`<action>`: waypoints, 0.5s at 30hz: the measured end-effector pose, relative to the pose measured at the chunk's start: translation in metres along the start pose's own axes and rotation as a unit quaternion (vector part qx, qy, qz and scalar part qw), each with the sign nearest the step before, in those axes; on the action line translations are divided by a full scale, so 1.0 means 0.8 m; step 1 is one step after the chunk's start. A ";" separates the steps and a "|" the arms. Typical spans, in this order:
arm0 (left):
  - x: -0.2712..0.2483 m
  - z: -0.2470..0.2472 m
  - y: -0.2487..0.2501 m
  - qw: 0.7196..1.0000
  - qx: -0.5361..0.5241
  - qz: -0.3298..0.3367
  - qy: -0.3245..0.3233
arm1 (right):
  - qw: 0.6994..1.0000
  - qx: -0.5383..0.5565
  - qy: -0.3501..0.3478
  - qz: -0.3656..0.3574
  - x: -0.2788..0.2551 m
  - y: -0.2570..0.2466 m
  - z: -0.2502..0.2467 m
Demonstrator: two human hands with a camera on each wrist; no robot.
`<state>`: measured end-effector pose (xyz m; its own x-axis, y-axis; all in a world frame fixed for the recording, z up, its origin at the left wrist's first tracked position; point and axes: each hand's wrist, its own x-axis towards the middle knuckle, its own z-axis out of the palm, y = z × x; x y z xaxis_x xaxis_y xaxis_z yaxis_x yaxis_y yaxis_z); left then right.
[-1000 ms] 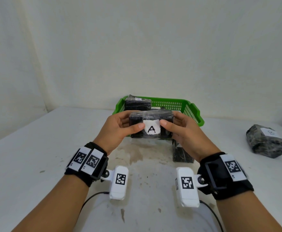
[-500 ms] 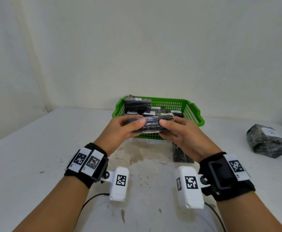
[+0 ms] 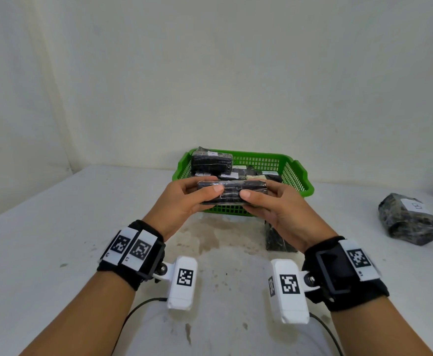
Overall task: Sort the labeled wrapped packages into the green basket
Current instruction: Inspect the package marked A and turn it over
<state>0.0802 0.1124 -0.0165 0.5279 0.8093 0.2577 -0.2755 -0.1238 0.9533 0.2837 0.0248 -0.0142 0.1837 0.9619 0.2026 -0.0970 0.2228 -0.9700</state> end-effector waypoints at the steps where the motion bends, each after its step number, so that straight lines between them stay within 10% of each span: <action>1: 0.000 0.000 0.000 1.000 -0.015 -0.007 -0.006 | 1.000 -0.004 0.000 -0.003 0.000 0.000 -0.001; 15: -0.001 -0.002 0.000 0.999 -0.002 0.007 -0.040 | 1.000 -0.011 -0.015 -0.020 0.002 0.001 -0.002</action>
<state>0.0784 0.1128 -0.0166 0.5873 0.7584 0.2826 -0.2868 -0.1315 0.9489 0.2858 0.0263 -0.0152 0.1583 0.9568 0.2439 -0.0689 0.2571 -0.9639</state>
